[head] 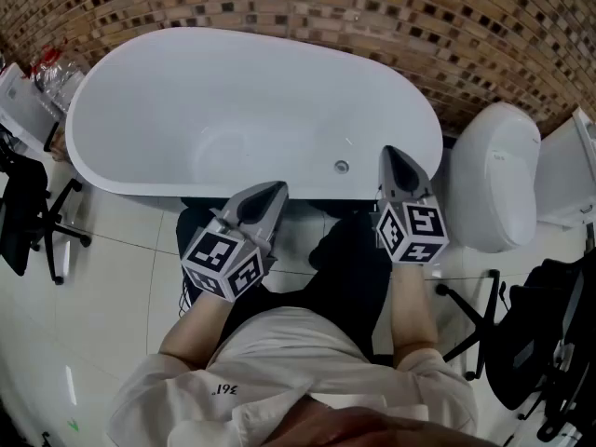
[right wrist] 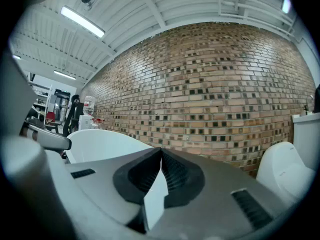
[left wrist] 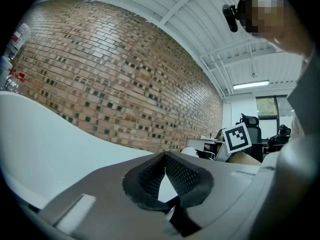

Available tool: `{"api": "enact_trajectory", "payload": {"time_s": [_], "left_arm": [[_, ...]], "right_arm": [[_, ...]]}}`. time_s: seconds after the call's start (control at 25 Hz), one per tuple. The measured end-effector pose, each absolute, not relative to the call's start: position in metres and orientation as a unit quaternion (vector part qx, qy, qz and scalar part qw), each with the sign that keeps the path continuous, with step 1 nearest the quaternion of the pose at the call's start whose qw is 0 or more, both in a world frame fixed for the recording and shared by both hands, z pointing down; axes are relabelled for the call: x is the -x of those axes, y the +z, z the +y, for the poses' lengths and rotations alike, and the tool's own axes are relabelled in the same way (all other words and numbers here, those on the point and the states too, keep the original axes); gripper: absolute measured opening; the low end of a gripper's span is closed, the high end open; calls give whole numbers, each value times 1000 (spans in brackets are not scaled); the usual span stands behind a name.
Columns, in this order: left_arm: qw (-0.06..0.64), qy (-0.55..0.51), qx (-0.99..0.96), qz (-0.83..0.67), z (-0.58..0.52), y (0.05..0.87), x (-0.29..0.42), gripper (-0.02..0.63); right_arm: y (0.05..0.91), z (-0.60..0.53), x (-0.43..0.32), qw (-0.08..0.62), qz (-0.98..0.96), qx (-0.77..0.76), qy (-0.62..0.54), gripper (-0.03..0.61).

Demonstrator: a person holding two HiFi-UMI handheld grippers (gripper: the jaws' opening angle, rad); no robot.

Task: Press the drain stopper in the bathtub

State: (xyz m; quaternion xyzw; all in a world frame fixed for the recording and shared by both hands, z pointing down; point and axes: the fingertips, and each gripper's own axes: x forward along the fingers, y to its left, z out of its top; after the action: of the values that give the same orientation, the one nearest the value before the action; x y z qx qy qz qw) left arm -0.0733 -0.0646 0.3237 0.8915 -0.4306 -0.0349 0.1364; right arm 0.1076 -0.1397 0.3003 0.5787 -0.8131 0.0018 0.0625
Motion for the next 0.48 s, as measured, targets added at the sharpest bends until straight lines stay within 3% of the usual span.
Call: {"api": "enact_trajectory", "payload": {"time_s": [0.48], "left_arm": [[141, -33, -891, -430, -65, 326, 75, 8]], "right_arm": [[305, -142, -103, 68, -816, -574, 5, 15]]}}
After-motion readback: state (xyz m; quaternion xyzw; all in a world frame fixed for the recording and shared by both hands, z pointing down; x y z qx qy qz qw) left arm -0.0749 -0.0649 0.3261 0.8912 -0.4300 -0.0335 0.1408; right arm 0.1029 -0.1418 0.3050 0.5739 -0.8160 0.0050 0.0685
